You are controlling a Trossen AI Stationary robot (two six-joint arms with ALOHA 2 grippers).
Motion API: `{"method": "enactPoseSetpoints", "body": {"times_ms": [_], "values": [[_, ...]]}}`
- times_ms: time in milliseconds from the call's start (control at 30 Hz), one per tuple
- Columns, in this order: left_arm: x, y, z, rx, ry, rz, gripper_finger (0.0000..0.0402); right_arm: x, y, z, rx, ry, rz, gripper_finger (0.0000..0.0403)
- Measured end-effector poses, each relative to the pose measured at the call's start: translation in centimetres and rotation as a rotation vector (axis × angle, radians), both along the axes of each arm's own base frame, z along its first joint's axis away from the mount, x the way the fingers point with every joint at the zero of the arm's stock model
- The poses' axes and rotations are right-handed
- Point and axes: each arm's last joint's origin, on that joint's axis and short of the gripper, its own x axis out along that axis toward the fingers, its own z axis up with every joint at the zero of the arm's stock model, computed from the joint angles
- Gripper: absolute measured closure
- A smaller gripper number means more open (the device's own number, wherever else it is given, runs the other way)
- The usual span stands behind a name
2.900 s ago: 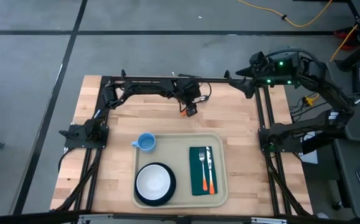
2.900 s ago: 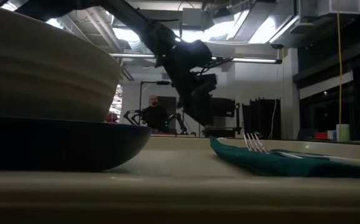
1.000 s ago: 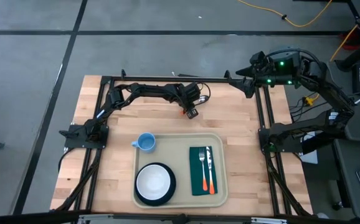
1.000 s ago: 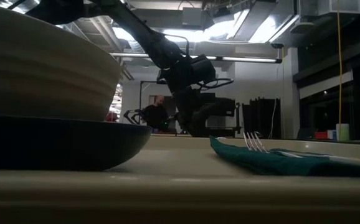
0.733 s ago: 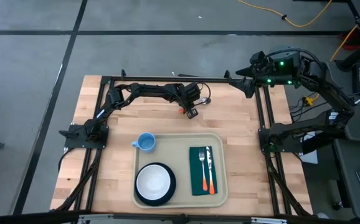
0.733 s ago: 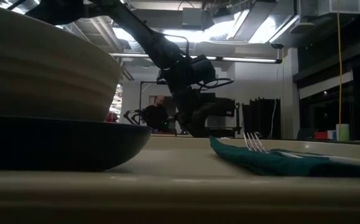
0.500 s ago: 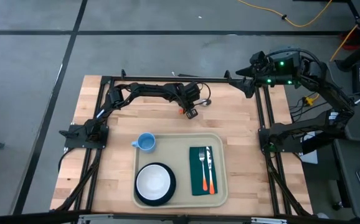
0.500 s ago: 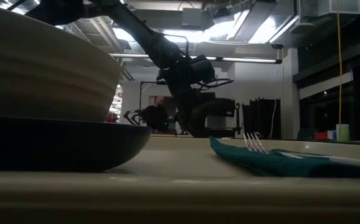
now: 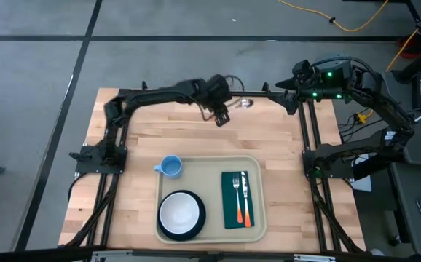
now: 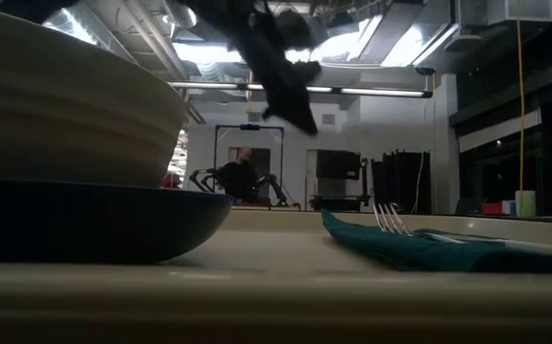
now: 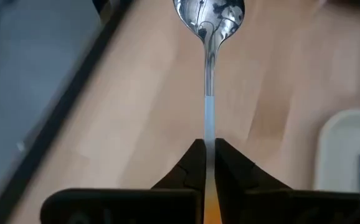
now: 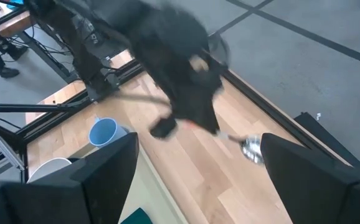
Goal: Set up tray
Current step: Put the orange spoon on top of the green napkin to the left of the orange fork
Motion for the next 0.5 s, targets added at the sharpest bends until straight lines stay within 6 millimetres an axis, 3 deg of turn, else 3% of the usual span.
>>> {"method": "enactPoseSetpoints", "body": {"times_ms": [233,500], "values": [[-5.7,-1.7,10.4,0.104,-0.241,-0.009,0.0398,0.9,-0.4,-0.4,-0.032,0.041,0.029,0.0062],[-12.1,-3.9,17.9,0.068,-0.512,-0.029,0.0398,4.0,-1.6,-1.3,-0.132,0.086,0.105,0.0062]]}}
